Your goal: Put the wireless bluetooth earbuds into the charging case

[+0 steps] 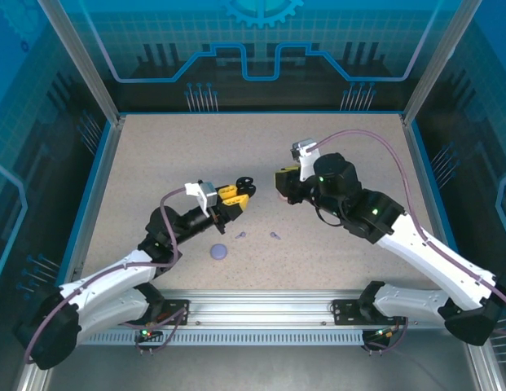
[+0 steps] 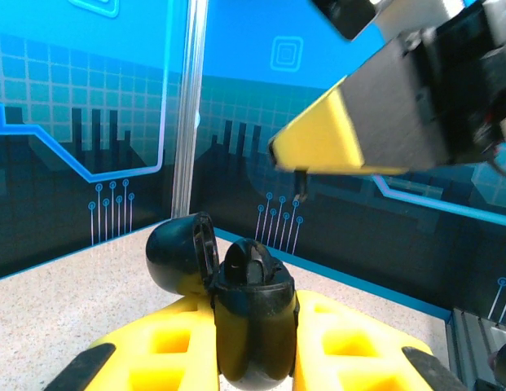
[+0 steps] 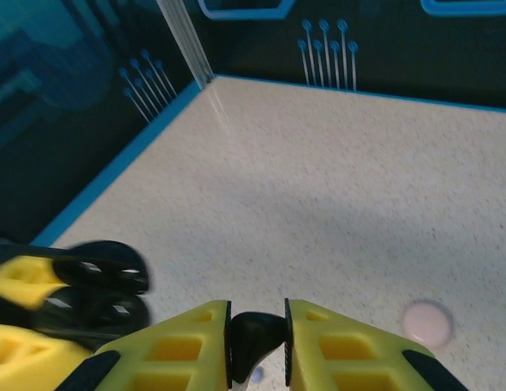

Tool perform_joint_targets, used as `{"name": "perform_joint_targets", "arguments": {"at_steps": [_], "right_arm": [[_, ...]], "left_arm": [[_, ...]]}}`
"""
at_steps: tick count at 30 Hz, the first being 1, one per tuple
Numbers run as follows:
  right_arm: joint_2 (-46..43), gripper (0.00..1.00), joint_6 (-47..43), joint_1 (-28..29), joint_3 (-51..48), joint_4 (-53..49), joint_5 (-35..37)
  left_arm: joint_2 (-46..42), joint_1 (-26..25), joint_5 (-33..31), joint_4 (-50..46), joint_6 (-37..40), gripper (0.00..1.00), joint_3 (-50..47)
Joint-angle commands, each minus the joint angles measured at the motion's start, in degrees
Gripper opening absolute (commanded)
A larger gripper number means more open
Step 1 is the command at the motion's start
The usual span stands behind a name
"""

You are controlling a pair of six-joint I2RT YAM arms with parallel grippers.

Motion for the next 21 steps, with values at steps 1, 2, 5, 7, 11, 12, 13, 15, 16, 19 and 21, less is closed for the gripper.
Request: {"name": "perform_joint_targets", "arguments": {"at_steps": [1, 2, 5, 7, 11, 12, 13, 15, 16, 19, 21], "right_arm": [[-0.8, 0.21, -2.4, 2.4, 0.7, 5.4, -0.8], [-0.6, 0.21, -3.0, 3.4, 0.8, 6.1, -0.3], [0.2, 0.21, -4.5, 5.8, 0.8, 8.2, 1.4], [1.0, 0.21, -5.0, 7.0, 0.8, 9.2, 2.5], [3.3, 0.21, -5.5, 8.1, 1.4, 9.3, 3.8], [3.9, 0.21, -5.5, 8.2, 1.4, 9.3, 4.0], [4.3, 0.21, -5.4, 8.3, 1.5, 9.4, 3.9], [5.0, 0.21, -5.5, 8.4, 1.5, 9.7, 4.0], [5.2, 0.21, -5.4, 8.4, 1.5, 9.7, 4.1], [5.9, 0.21, -5.4, 8.4, 1.8, 9.8, 4.1], [6.2, 0.21, -5.5, 8.4, 1.7, 9.8, 4.2]], "left_arm": [[1.4, -0.5, 1.6, 5.2, -0.4, 0.03, 1.6], [1.8, -0.5, 1.6, 5.7, -0.6, 0.03, 1.7], [2.7, -0.4, 1.7, 6.7, -1.0, 0.03, 1.8], [3.1, -0.5, 1.7, 7.3, -1.4, 0.03, 1.8], [3.2, -0.5, 1.8, 7.7, -1.7, 0.03, 1.8], [3.2, -0.5, 1.7, 7.8, -1.7, 0.03, 1.8], [3.2, -0.4, 1.8, 7.8, -1.8, 0.03, 1.8], [3.1, -0.5, 1.7, 7.8, -1.7, 0.03, 1.8], [3.1, -0.5, 1.7, 7.8, -1.8, 0.03, 1.8], [3.1, -0.4, 1.7, 7.9, -1.9, 0.03, 1.8], [3.1, -0.5, 1.8, 7.9, -1.9, 0.03, 1.8]]}}
